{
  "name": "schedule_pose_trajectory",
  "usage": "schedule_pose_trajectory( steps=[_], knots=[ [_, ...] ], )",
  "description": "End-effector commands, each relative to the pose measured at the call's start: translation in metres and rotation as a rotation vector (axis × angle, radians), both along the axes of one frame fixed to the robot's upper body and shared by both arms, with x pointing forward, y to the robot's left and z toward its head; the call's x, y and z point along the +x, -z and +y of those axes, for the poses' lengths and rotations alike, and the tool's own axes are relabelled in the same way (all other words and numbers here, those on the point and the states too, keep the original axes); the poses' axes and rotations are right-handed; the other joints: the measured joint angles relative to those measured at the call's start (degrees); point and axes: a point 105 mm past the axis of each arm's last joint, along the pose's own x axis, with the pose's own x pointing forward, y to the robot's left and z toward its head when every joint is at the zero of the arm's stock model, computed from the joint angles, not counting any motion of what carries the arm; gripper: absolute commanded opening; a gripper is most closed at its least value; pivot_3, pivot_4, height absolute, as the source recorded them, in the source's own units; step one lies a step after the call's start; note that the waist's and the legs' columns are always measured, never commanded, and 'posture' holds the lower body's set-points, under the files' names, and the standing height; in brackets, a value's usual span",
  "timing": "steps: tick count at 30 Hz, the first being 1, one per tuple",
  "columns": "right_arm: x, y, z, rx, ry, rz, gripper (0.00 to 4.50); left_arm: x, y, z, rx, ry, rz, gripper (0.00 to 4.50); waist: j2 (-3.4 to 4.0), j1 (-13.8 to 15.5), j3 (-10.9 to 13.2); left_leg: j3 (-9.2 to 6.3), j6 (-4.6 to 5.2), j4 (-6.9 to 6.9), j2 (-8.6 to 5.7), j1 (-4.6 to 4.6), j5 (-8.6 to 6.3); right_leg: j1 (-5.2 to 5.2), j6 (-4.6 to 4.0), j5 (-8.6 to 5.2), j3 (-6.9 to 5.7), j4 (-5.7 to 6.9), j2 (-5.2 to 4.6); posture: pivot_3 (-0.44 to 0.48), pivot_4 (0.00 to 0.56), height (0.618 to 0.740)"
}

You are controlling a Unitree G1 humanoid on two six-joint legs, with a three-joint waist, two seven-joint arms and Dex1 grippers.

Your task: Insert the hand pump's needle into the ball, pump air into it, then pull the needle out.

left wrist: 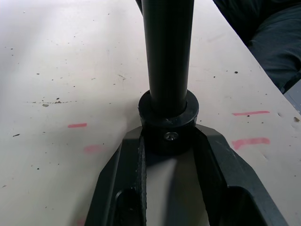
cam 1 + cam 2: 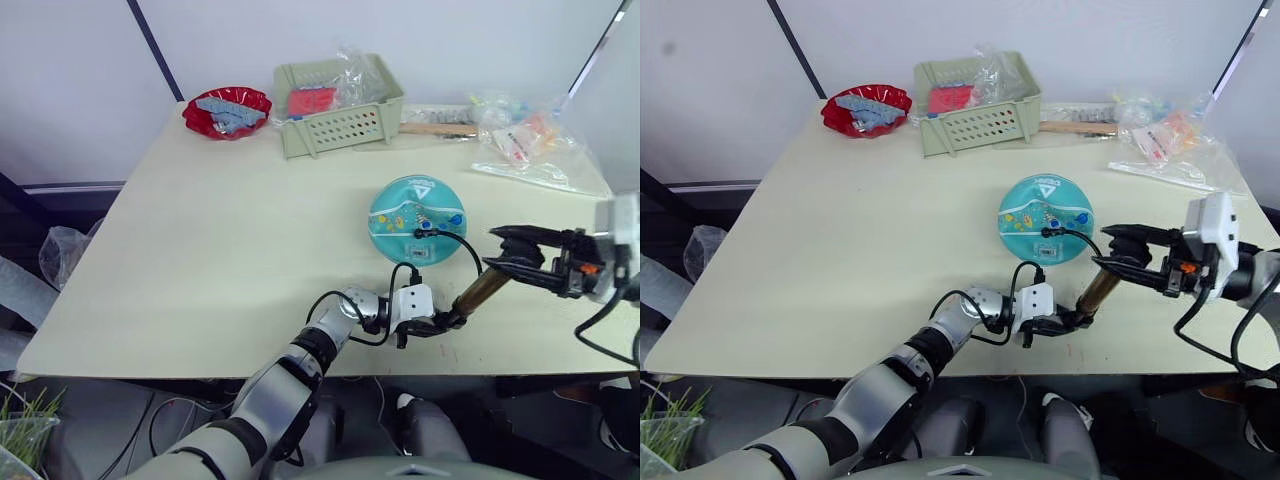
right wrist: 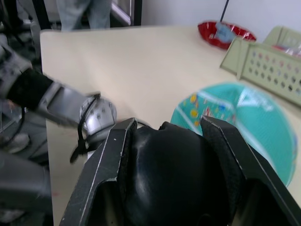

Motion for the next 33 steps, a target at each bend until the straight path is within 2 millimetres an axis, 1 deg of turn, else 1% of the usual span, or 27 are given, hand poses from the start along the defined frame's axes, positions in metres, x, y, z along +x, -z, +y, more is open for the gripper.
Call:
schedule_pose_trajectory(
  steps=[1, 2, 5, 6, 8, 12, 15, 18, 21, 22, 24, 25, 28, 33],
  knots=[
    [0.002, 0.045, -0.003, -0.053, 0.035, 0.105, 1.63, -0.011, 0.035, 0.023, 0.142, -0.012, 0.091, 0.98, -0.13, 0.0, -0.1, -0.01, 0.0, -0.01, 0.0, 0.02, 0.0, 0.02, 0.0, 0.0, -0.01, 0.0, 0.0, 0.0, 0.15, 0.74],
    [0.002, 0.052, -0.004, -0.066, 0.039, 0.111, 1.63, -0.011, 0.035, 0.023, 0.142, -0.013, 0.09, 0.98, -0.13, 0.0, -0.1, -0.01, 0.0, -0.03, 0.0, 0.12, 0.0, 0.1, 0.0, 0.0, -0.01, 0.0, 0.01, 0.0, 0.15, 0.74],
    [0.002, 0.065, -0.001, -0.057, 0.038, 0.114, 1.63, -0.01, 0.034, 0.023, 0.142, -0.015, 0.09, 0.98, -0.18, 0.0, -0.1, 0.0, -0.01, -0.09, 0.01, 0.41, -0.01, 0.39, 0.19, -0.13, 0.0, -0.02, 0.0, 0.0, 0.15, 0.74],
    [0.003, 0.066, 0.001, -0.034, 0.042, 0.114, 1.63, -0.01, 0.034, 0.024, 0.144, -0.015, 0.089, 0.98, -0.17, 0.0, -0.1, -0.02, -0.01, -0.09, 0.01, 0.43, -0.01, 0.41, 0.21, -0.15, -0.01, -0.02, 0.0, 0.0, 0.15, 0.74],
    [0.003, 0.069, 0.001, -0.05, 0.033, 0.108, 1.63, -0.01, 0.035, 0.025, 0.148, -0.017, 0.088, 0.98, -0.15, 0.0, -0.1, -0.05, -0.01, -0.09, 0.01, 0.44, -0.01, 0.42, 0.21, -0.15, -0.02, -0.02, 0.01, 0.0, 0.15, 0.74],
    [0.008, 0.045, -0.002, 0.005, 0.032, 0.043, 1.63, -0.009, 0.035, 0.025, 0.145, -0.02, 0.09, 0.98, -0.14, -0.1, -0.1, -0.05, -0.01, -0.09, 0.01, 0.48, -0.01, 0.47, 0.2, -0.15, -0.02, -0.02, 0.01, 0.0, 0.15, 0.74],
    [0.007, 0.038, -0.006, 0.008, 0.019, 0.026, 1.63, -0.01, 0.036, 0.026, 0.15, -0.021, 0.09, 0.98, -0.14, 0.0, -0.1, -0.05, -0.01, -0.1, 0.01, 0.47, -0.01, 0.47, 0.2, -0.15, -0.02, -0.02, 0.0, 0.0, 0.15, 0.74],
    [0.005, 0.018, -0.009, 0.024, 0.006, -0.003, 1.63, -0.008, 0.036, 0.028, 0.153, -0.024, 0.088, 0.98, -0.09, 0.0, 0.0, -0.05, -0.01, -0.09, 0.0, 0.45, -0.01, 0.47, 0.19, -0.14, -0.02, -0.04, -0.01, 0.0, 0.15, 0.74],
    [0.008, -0.002, -0.014, 0.038, 0.029, -0.035, 1.63, -0.009, 0.036, 0.028, 0.155, -0.022, 0.088, 0.98, 0.1, 0.0, 0.1, -0.05, -0.01, -0.09, -0.01, 0.4, -0.01, 0.44, 0.18, -0.13, -0.02, -0.05, -0.04, 0.0, 0.15, 0.74],
    [0.008, -0.011, -0.016, 0.047, 0.034, -0.042, 1.63, -0.009, 0.036, 0.028, 0.156, -0.022, 0.087, 0.98, 0.12, 0.0, 0.2, -0.04, -0.01, -0.09, -0.01, 0.36, -0.01, 0.39, 0.11, -0.09, 0.0, -0.05, -0.04, 0.0, 0.15, 0.74],
    [0.007, -0.021, -0.017, 0.057, 0.035, -0.044, 1.63, -0.009, 0.036, 0.028, 0.157, -0.022, 0.087, 0.98, 0.23, 0.1, 0.2, -0.04, -0.01, -0.1, -0.02, 0.31, -0.01, 0.35, 0.03, -0.04, -0.01, -0.05, -0.04, 0.0, 0.15, 0.74],
    [0.006, -0.035, -0.018, 0.081, 0.029, -0.054, 1.63, -0.009, 0.036, 0.027, 0.155, -0.021, 0.089, 0.98, 0.22, 0.1, 0.2, -0.03, 0.0, -0.1, -0.03, 0.26, -0.01, 0.31, -0.01, -0.02, -0.01, -0.05, -0.05, 0.0, 0.15, 0.74],
    [0.003, -0.067, -0.02, 0.121, 0.017, -0.099, 1.63, -0.01, 0.037, 0.027, 0.155, -0.018, 0.092, 0.98, 0.36, 0.0, 0.4, -0.02, 0.0, -0.09, -0.03, 0.25, -0.01, 0.3, -0.01, -0.01, 0.01, -0.06, -0.07, 0.0, 0.15, 0.74],
    [-0.001, -0.095, -0.026, 0.127, 0.021, -0.131, 1.63, -0.01, 0.037, 0.028, 0.158, -0.018, 0.093, 0.98, 0.37, 0.1, 0.4, -0.01, 0.0, -0.09, -0.04, 0.03, -0.01, 0.07, -0.02, 0.0, 0.0, -0.07, -0.08, 0.0, 0.15, 0.74]
  ],
)
